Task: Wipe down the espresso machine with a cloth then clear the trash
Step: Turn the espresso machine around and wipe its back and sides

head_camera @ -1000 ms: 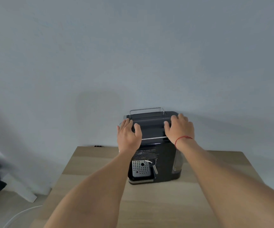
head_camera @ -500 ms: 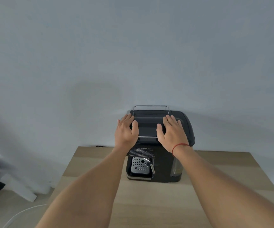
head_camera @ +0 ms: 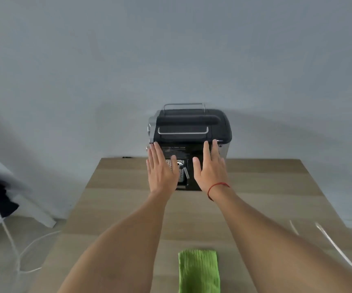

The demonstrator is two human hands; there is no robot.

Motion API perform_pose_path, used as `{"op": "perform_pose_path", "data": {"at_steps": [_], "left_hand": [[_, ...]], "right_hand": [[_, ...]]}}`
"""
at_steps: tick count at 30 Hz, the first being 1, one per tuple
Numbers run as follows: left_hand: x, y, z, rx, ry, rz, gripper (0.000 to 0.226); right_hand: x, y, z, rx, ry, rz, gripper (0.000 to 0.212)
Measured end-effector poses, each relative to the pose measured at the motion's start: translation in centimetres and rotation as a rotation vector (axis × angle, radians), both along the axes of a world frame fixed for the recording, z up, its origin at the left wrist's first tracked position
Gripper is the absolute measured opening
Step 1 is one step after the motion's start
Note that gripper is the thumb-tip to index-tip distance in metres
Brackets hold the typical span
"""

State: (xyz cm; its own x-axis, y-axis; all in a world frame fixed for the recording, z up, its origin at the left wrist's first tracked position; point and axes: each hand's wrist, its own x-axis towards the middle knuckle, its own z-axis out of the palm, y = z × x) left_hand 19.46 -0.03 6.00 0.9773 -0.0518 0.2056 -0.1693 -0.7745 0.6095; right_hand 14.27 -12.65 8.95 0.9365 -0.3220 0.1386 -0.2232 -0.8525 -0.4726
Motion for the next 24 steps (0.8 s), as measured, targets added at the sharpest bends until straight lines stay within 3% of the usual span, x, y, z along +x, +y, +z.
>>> {"op": "perform_pose_path", "data": {"at_steps": [7,11,13,16,20,24], "left_hand": [[-12.1,2.2,-9.9,0.194,0.449,0.029,0.044],[-16.7,2.9,-14.2,0.23,0.746,0.091,0.05],[-17.8,2.8,-15.2,0.197,0.8,0.115,0.054],[-18.4,2.0,-15.8,0.154,0.873,0.085,0.05],[-19.4,1.4,-15.6,0.141,0.971,0.012,0.048],[-18.1,0.6,-13.3,-0.047,0.884,0.013,0.04]], "right_hand": [[-9.4,1.2,-10.4,0.125,0.419,-0.096,0.057],[-14.3,1.8,-14.6,0.176,0.627,-0.286,0.052],[-15.8,2.2,-15.8,0.24,0.701,-0.362,0.055],[-16.9,3.1,-16.8,0.359,0.738,-0.348,0.058],[-17.6,3.6,-16.9,0.486,0.787,-0.286,0.046],[-16.9,3.1,-15.2,0.686,0.57,-0.33,0.033]]}}
